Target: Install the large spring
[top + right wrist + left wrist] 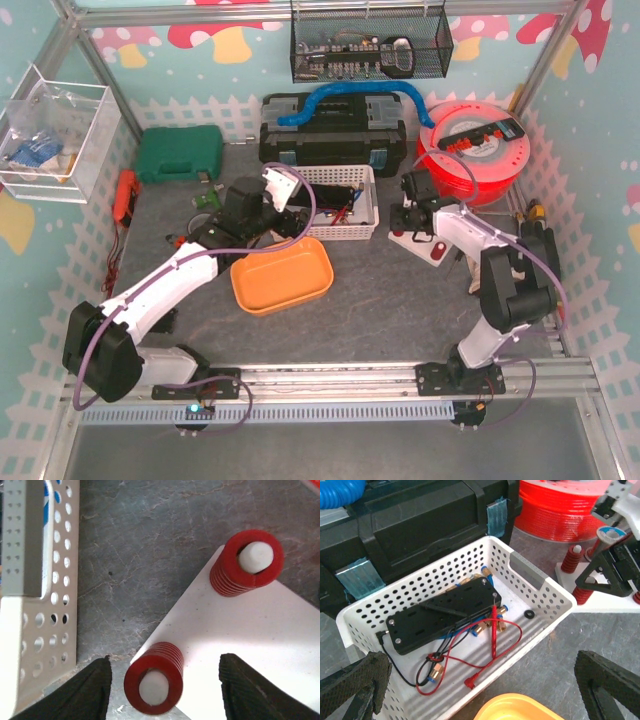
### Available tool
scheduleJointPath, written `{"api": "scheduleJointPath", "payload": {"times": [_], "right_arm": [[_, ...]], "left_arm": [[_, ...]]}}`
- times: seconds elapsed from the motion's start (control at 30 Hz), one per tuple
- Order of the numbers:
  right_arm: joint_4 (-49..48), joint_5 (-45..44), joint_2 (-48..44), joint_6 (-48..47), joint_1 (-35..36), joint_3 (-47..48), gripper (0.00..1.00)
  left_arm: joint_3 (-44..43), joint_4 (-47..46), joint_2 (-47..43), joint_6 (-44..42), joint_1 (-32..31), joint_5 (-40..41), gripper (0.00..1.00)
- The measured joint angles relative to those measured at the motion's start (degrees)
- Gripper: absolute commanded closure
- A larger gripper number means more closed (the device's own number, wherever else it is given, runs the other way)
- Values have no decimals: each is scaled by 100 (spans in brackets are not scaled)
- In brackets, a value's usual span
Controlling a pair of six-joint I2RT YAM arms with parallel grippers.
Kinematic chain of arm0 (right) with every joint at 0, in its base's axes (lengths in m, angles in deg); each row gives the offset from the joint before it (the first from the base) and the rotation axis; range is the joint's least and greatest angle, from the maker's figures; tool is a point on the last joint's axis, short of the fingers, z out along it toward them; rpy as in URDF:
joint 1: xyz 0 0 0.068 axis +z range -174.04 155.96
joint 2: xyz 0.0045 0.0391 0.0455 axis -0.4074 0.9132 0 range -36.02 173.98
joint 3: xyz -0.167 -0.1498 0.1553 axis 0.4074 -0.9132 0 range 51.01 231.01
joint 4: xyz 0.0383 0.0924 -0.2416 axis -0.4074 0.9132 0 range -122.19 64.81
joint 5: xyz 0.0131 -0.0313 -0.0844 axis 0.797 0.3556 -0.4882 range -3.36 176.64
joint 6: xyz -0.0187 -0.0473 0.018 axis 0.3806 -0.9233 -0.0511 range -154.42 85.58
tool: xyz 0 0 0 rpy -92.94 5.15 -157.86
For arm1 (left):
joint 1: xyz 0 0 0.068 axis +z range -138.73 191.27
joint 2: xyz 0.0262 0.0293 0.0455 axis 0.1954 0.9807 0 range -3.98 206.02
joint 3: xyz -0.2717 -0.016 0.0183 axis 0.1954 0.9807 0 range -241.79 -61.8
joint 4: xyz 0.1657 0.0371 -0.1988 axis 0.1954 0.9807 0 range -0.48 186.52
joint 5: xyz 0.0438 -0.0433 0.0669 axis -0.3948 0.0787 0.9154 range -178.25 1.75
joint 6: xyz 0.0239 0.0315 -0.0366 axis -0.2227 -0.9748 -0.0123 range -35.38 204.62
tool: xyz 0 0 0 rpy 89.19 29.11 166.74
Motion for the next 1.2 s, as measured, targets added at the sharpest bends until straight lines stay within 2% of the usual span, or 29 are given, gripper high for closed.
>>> {"api": "scheduleJointPath", "payload": {"times": [0.13,0.17,0.2,0.23,0.47,0.73,0.97,1.07,1.2], "right_arm": [[4,-105,-343,4,0,-129,26],[15,-122,-487,-4,0,-175,20],[24,-144,-678,-31,0,-229,6],[42,-166,-868,-39,0,-267,2],[-522,-704,-2527,-264,-2,-804,1],[-1956,-1274,-3910,-1126,0,-2326,1],[-3729,-1915,-4959,-2068,-28,-4168,1],[-4151,-2116,-4977,-2299,-109,-4592,1],[-4647,-2170,-4782,-2337,-339,-4870,1]], "left_arm": [[11,-138,0,149,20,160,1],[24,-192,0,221,31,240,1],[48,-260,0,291,46,328,1],[79,-330,-2,382,70,426,1],[772,-1078,-369,813,455,1128,1],[1816,-2124,-1305,870,813,2632,1],[3263,-3123,-1657,824,1440,2734,1],[3724,-3412,-1506,979,1676,2697,1],[3880,-3871,-955,1021,1827,2435,1]]}}
